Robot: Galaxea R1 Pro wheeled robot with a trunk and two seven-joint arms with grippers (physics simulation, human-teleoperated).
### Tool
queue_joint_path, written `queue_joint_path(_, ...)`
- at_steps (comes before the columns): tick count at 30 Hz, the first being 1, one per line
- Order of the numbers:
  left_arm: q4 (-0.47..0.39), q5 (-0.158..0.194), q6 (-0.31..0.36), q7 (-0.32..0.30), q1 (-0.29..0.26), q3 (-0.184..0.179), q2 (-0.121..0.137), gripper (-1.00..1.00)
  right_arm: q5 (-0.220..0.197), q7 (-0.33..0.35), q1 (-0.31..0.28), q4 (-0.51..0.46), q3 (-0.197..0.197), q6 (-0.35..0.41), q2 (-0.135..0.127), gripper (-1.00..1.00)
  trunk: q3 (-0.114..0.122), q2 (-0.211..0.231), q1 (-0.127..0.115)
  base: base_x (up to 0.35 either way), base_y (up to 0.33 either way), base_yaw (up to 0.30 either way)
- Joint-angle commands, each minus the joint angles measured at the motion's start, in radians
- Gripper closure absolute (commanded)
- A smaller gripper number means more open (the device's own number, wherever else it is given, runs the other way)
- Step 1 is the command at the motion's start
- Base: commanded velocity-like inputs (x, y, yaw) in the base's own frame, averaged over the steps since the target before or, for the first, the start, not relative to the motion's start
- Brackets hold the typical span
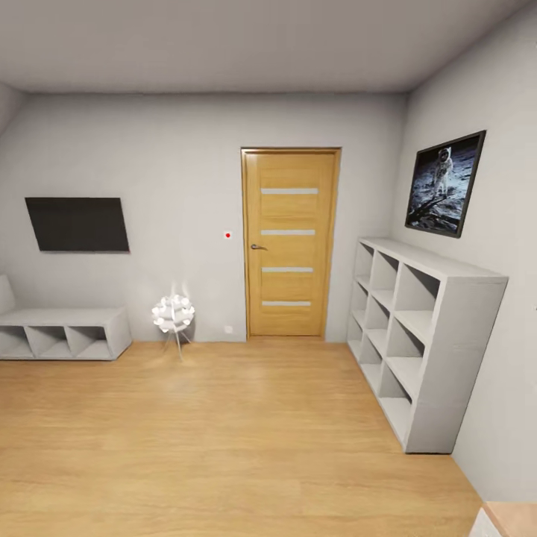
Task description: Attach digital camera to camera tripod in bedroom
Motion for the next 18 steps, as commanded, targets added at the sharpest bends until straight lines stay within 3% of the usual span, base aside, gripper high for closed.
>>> queue_joint_path(1, -0.001, 0.007, -0.001, 0.002, 0.0, -0.009, 0.0, 1.0, 0.009, 0.002, -0.001, 0.003, -0.009, -0.006, 0.0, -1.0, 0.0, -0.001, 0.001, 0.277, 0.0, -0.097)
queue_joint_path(18, -0.001, 0.008, 0.003, 0.002, 0.0, -0.007, 0.002, 1.0, 0.012, 0.002, -0.001, 0.003, -0.009, -0.006, -0.002, -1.0, 0.0, -0.001, 0.001, 0.315, 0.0, -0.017)
